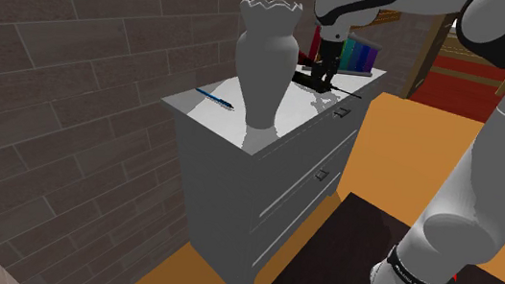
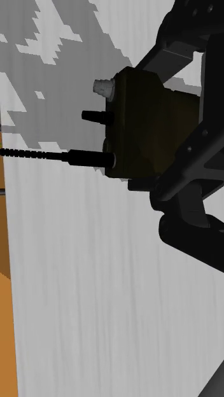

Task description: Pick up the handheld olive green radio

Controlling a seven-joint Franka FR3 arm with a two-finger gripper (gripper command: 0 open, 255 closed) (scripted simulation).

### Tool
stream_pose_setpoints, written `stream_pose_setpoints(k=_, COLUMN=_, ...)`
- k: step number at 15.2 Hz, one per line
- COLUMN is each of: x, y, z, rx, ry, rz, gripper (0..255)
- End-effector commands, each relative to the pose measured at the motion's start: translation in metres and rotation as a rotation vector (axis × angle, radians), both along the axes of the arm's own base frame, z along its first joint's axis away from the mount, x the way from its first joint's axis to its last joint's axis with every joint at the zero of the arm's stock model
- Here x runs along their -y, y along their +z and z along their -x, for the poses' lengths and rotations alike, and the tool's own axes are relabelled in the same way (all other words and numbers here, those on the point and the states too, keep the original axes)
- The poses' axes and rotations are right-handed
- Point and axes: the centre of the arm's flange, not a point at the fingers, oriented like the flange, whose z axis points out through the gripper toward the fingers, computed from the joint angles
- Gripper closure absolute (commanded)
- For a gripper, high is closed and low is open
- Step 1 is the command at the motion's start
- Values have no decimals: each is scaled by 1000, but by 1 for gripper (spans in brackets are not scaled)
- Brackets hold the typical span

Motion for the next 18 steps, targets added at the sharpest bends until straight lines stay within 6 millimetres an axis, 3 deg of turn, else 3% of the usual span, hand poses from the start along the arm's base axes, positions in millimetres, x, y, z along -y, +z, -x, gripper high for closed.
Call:
stream_pose_setpoints(k=1, x=-2, y=-4, z=-3, rx=-5, ry=0, rz=-3, gripper=255)
stream_pose_setpoints(k=16, x=-2, y=75, z=-3, rx=-5, ry=0, rz=-3, gripper=255)
stream_pose_setpoints(k=18, x=-2, y=76, z=-3, rx=-5, ry=0, rz=-3, gripper=255)
